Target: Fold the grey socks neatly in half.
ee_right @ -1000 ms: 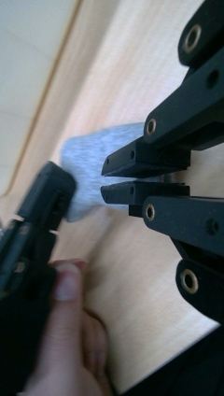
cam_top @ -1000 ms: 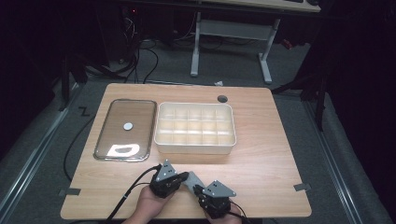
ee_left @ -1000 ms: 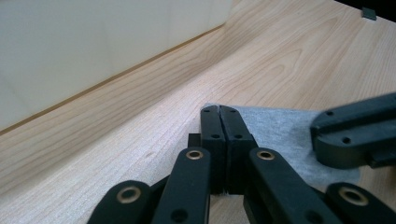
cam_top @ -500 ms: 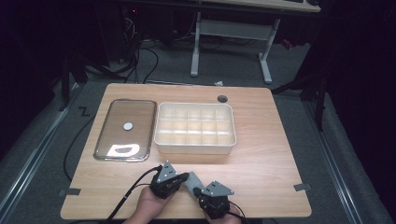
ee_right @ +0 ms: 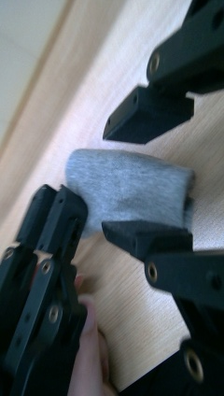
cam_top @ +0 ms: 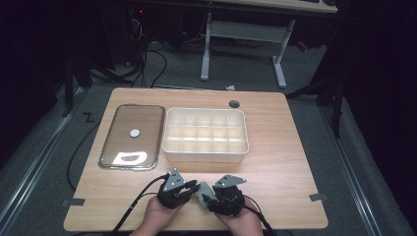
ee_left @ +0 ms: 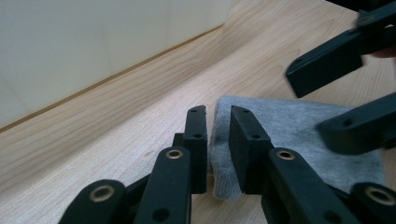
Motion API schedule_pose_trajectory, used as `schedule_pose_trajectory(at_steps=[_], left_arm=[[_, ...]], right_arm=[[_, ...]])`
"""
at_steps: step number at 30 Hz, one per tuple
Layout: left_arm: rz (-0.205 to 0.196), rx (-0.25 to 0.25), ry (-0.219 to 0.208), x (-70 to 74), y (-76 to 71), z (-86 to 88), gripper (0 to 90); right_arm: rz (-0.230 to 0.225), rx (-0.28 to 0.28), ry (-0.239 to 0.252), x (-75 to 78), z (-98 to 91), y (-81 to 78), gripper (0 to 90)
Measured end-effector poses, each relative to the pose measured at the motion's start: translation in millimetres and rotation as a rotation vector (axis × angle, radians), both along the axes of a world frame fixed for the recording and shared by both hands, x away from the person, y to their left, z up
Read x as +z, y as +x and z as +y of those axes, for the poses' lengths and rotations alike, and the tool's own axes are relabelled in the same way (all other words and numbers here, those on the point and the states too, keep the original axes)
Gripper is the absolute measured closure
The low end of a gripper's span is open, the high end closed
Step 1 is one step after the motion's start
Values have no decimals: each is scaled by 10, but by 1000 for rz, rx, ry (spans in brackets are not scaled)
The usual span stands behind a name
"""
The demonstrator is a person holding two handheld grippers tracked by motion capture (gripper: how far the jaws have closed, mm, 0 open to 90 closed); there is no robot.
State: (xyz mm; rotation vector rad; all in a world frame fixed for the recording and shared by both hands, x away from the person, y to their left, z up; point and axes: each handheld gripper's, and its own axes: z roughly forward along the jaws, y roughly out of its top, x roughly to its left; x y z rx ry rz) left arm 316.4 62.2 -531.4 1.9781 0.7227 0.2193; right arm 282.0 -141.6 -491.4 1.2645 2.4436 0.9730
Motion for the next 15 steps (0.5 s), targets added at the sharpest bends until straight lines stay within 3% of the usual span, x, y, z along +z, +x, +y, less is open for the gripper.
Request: schedule_pose_trajectory(at_steps=[2, 6, 9, 15], left_arm=[[-5, -3, -1, 1, -6, 1, 761], [-8, -9, 0, 1, -12, 2, 757], [-12, -10, 0, 2, -16, 3, 758], [-12, -5, -10, 3, -23, 10, 738]], right_arm=[[53, 6, -17, -45, 31, 69, 429], [111, 40, -39, -89, 103, 102, 434], [123, 72, -88, -112, 165, 102, 481], [140, 81, -110, -97, 178, 117, 532]])
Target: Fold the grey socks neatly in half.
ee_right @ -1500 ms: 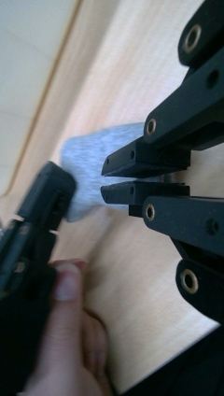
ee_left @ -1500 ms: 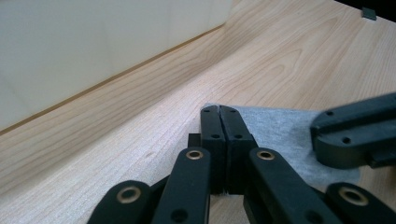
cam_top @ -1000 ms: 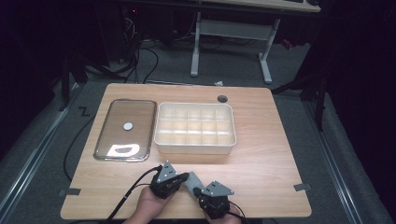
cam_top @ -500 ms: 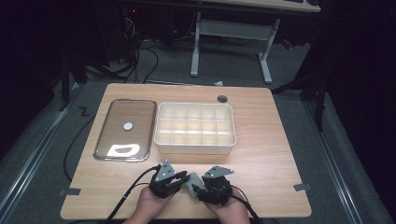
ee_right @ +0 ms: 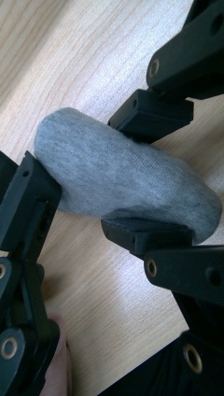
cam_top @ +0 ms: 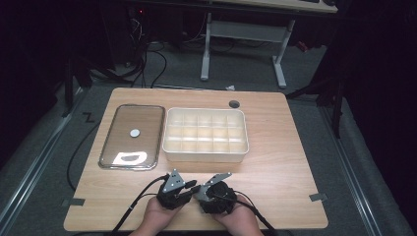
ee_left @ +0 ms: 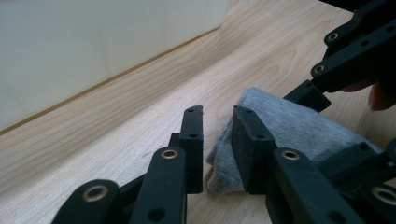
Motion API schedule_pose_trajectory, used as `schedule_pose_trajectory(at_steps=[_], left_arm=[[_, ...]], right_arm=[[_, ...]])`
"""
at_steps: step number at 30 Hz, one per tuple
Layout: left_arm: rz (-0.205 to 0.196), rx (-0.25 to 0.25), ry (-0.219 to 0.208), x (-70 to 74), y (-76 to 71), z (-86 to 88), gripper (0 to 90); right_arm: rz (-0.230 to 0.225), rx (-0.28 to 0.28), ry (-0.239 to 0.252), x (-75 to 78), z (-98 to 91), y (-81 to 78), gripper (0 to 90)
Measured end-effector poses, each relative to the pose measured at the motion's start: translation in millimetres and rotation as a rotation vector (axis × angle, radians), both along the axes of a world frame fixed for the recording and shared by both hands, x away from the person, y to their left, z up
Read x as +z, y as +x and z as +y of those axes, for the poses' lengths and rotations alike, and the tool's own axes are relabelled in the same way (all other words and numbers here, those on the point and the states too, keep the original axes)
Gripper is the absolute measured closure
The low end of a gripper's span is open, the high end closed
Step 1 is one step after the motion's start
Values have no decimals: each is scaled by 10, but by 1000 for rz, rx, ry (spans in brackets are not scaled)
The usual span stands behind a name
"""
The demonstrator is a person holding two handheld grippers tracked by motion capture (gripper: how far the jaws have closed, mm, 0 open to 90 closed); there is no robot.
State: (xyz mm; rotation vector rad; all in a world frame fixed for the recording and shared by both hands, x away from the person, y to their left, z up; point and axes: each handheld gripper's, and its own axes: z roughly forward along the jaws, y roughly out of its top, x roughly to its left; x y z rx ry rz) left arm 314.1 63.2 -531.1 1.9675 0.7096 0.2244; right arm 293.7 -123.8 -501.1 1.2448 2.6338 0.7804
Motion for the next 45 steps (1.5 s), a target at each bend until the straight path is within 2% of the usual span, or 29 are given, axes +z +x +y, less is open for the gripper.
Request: schedule_pose_trajectory(at_steps=[4, 7, 8, 9, 11, 12, 14, 15, 16, 17, 19, 20, 22, 25, 29, 34, 36, 40, 45], left_arm=[[-14, 4, -19, 42, -24, 33, 715], [-41, 20, -38, 162, -39, 122, 668], [-54, 43, -28, 215, -47, 193, 654], [-51, 65, -10, 239, -51, 243, 634], [-17, 100, 26, 249, -63, 428, 580], [-14, 124, 68, 232, -76, 559, 557], [-32, 162, 129, 209, -89, 724, 532], [-41, 196, 158, 188, -94, 869, 517], [-48, 232, 163, 165, -99, 985, 507], [-41, 270, 141, 134, -104, 1119, 502], [-9, 294, 102, 119, -86, 1247, 495], [-14, 294, 106, 132, -78, 1285, 477], [-46, 307, 111, 142, -88, 1320, 459], [-23, 302, 100, 112, -91, 1301, 418], [-54, 280, 116, 129, -129, 1213, 381], [-40, 259, 111, 114, -100, 1199, 370], [-42, 256, 108, 108, -88, 1205, 367], [-35, 249, 89, 94, -70, 1226, 366], [-27, 259, 91, 88, -58, 1259, 367]], right_arm=[[-1, 10, -4, -3, -4, 1, 541], [8, 27, -8, -18, 5, 12, 549], [11, 27, -5, -24, 13, 12, 549], [12, 34, -5, -36, 19, 18, 549], [15, 39, -11, -39, 25, 19, 558], [18, 42, -13, -35, 28, 23, 563], [12, 55, -13, -34, 23, 36, 578], [12, 54, -11, -35, 19, 39, 584], [11, 53, -8, -34, 12, 49, 594], [8, 51, -10, -29, 7, 54, 603], [-1, 52, -9, -25, -8, 65, 615], [-4, 45, -14, -18, -16, 64, 621], [-6, 32, -18, -8, -35, 62, 629], [-20, 37, -27, 9, -83, 67, 633], [-36, 24, -43, 34, -185, 70, 637], [-42, -7, -46, 63, -328, 72, 638], [-43, -14, -69, 78, -385, 68, 639], [-50, -49, -81, 140, -504, 52, 642], [-48, -79, -137, 225, -627, 91, 649]])
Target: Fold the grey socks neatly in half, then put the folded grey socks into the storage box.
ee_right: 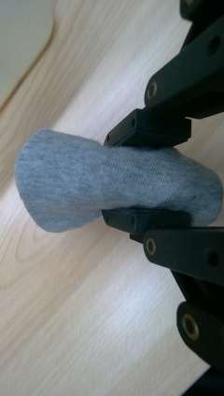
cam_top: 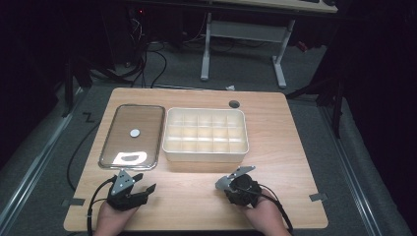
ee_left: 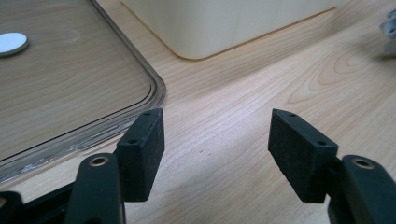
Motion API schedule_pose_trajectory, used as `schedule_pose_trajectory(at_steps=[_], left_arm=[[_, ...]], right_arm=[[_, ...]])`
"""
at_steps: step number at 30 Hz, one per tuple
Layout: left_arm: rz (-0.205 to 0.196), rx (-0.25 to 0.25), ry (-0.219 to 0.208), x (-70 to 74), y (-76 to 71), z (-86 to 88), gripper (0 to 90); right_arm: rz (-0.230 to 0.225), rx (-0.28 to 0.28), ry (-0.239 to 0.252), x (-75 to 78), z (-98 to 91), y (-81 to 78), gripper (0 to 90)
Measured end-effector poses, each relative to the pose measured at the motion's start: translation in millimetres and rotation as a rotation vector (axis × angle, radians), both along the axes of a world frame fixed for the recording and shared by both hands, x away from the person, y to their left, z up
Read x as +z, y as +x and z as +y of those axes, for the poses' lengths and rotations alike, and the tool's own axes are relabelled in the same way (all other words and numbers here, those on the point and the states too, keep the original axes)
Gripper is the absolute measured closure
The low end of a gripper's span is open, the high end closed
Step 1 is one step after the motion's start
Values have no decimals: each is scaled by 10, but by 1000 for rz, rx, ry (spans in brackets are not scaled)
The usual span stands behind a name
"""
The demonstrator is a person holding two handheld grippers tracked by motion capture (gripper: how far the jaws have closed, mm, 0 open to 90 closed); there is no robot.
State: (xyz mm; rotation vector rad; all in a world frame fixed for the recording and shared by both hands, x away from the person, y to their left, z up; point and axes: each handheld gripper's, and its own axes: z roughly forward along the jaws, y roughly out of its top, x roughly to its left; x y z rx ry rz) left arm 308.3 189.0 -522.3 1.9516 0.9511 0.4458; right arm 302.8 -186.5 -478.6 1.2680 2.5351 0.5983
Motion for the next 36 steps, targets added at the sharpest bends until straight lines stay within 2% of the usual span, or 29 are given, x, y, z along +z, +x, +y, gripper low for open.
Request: schedule_pose_trajectory(at_steps=[5, 9, 16, 24, 27, 31, 36], left_arm=[[15, -5, -13, 11, 18, -30, 367], [10, -9, -26, 16, 27, -38, 366], [-1, -15, -31, 27, 11, -29, 365], [-11, -17, -17, 27, 6, -69, 353], [0, -39, -3, 27, 3, -83, 331], [8, -47, -12, 27, -1, -92, 317], [-19, -60, -10, 41, -45, -102, 315]], right_arm=[[4, -19, -23, 107, -106, 50, 653], [-4, -15, -27, 190, -186, 57, 648], [8, -34, -26, 293, -300, 81, 648], [12, -41, -10, 408, -359, 135, 648], [7, -42, 3, 469, -389, 174, 649], [8, -58, 8, 536, -401, 218, 649], [21, -59, -7, 594, -363, 304, 650]])
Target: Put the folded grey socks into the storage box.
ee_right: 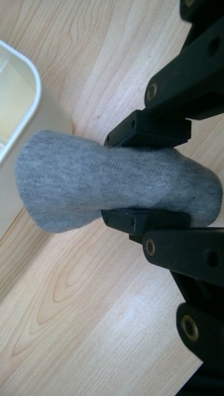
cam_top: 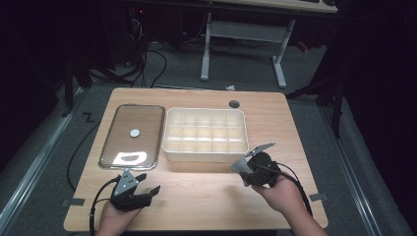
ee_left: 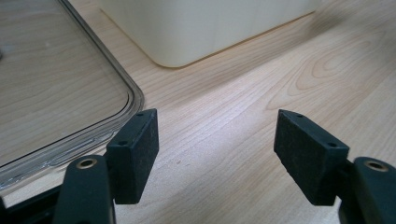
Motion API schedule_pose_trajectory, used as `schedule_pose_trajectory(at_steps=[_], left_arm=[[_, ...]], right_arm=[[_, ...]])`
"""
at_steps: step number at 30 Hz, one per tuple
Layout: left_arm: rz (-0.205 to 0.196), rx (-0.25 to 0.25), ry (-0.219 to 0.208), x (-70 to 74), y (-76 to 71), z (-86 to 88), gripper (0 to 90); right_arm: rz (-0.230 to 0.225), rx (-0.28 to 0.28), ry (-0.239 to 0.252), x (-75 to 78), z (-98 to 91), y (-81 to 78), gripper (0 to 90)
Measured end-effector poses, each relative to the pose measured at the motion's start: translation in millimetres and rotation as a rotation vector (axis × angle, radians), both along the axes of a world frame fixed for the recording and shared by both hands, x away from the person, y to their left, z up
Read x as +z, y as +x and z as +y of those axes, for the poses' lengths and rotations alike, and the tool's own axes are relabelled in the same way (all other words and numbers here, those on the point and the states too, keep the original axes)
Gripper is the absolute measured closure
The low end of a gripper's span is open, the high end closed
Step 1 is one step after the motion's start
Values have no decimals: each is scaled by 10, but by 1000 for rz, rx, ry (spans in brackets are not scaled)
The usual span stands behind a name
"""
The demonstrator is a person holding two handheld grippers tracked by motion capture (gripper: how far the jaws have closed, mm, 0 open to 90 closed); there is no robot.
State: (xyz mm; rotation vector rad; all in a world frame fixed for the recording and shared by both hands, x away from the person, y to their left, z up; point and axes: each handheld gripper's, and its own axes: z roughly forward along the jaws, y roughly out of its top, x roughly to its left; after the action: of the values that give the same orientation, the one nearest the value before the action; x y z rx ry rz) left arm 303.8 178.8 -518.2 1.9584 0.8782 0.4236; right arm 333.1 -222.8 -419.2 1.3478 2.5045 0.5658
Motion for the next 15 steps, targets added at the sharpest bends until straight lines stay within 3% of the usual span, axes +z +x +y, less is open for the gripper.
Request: schedule_pose_trajectory(at_steps=[11, 15], left_arm=[[-9, -10, 7, 4, -34, -10, 325], [-6, -13, 18, -12, -31, -7, 326]], right_arm=[[17, 37, -34, 286, 100, 314, 652], [18, 15, -44, 349, 102, 475, 652]])
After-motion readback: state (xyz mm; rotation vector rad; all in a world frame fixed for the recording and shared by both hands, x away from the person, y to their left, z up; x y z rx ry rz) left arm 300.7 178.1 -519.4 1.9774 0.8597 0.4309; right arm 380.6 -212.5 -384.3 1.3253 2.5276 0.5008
